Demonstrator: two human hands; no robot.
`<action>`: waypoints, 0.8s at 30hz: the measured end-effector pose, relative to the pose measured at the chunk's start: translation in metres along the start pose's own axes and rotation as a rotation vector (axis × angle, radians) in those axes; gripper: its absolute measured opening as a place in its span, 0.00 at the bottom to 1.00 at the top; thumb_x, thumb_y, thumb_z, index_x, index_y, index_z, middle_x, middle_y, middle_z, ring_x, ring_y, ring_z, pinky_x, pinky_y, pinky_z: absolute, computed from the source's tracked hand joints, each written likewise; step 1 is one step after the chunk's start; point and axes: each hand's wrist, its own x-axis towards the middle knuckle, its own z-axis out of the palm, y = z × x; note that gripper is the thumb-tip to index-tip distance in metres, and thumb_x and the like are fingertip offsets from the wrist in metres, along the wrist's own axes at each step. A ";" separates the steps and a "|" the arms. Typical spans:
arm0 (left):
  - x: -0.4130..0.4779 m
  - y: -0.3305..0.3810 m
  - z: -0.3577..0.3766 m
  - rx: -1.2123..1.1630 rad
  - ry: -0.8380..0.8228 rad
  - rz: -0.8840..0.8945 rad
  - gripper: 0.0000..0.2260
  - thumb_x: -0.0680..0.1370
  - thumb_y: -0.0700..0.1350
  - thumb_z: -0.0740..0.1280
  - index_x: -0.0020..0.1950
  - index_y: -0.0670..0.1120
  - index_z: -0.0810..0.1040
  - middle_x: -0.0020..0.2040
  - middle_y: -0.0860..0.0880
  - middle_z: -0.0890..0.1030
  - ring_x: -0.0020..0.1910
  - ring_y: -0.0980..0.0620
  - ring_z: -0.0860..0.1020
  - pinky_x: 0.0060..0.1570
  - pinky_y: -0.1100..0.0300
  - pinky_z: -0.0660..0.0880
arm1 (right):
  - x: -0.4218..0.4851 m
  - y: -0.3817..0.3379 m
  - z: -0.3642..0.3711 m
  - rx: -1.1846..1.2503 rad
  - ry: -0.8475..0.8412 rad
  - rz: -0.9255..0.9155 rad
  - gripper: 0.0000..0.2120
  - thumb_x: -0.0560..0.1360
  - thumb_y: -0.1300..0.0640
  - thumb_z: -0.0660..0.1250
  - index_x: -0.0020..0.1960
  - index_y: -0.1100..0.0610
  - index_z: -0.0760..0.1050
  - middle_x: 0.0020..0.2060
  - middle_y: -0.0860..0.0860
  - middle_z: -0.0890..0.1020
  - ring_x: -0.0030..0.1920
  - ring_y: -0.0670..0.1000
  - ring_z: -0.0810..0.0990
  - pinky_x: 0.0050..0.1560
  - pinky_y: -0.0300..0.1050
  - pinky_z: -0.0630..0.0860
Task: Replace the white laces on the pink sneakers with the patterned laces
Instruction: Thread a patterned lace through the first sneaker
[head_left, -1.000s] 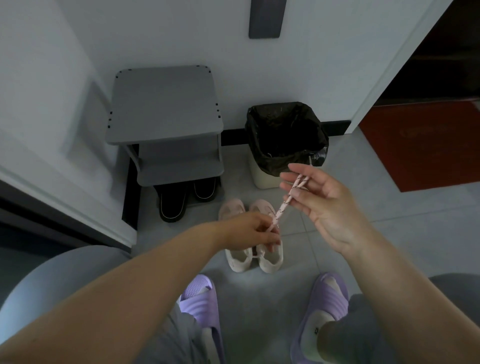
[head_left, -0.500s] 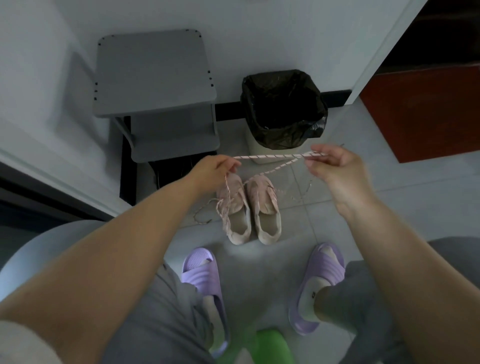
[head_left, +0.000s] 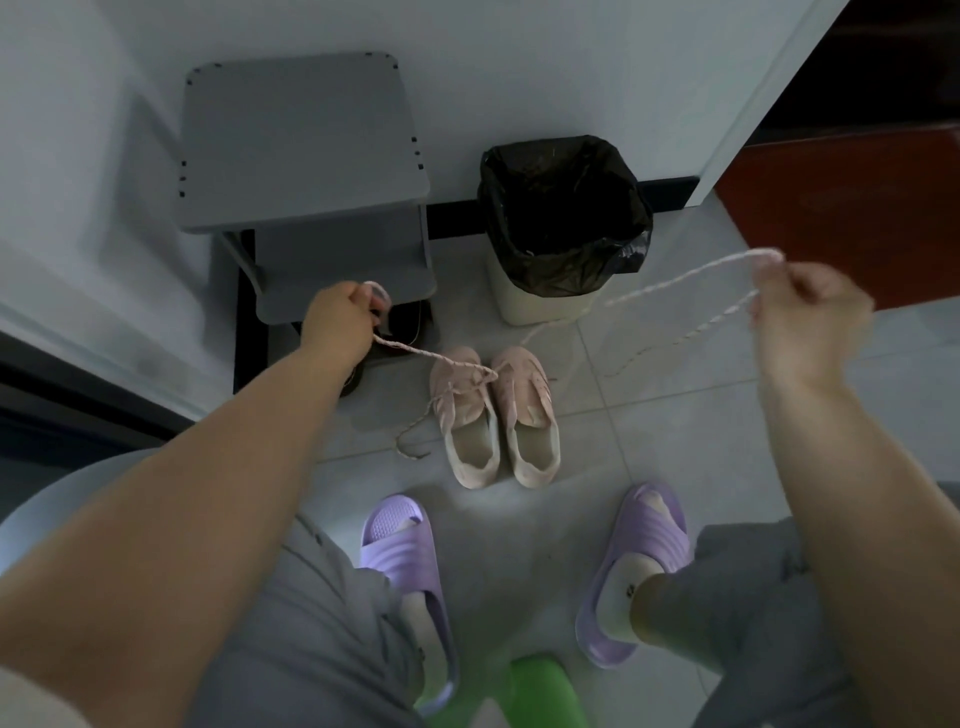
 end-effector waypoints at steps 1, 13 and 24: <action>0.001 -0.005 -0.001 0.063 -0.014 0.016 0.15 0.82 0.46 0.53 0.45 0.42 0.77 0.41 0.43 0.78 0.38 0.48 0.74 0.39 0.58 0.68 | 0.002 -0.008 -0.006 0.061 0.026 -0.007 0.11 0.74 0.46 0.64 0.41 0.53 0.79 0.29 0.44 0.76 0.29 0.42 0.71 0.34 0.37 0.69; 0.008 0.008 -0.004 0.351 -0.009 0.293 0.11 0.78 0.35 0.57 0.54 0.39 0.78 0.52 0.36 0.71 0.50 0.38 0.73 0.47 0.57 0.66 | 0.025 -0.080 -0.038 0.179 -0.737 0.108 0.10 0.76 0.57 0.62 0.36 0.54 0.74 0.46 0.47 0.83 0.48 0.43 0.78 0.58 0.43 0.70; 0.017 0.038 0.084 0.335 -0.496 0.231 0.26 0.75 0.37 0.65 0.72 0.48 0.63 0.72 0.45 0.62 0.69 0.47 0.64 0.66 0.59 0.61 | 0.043 -0.017 0.029 -0.147 -1.262 0.124 0.14 0.78 0.51 0.57 0.42 0.58 0.75 0.50 0.52 0.82 0.42 0.51 0.83 0.48 0.41 0.79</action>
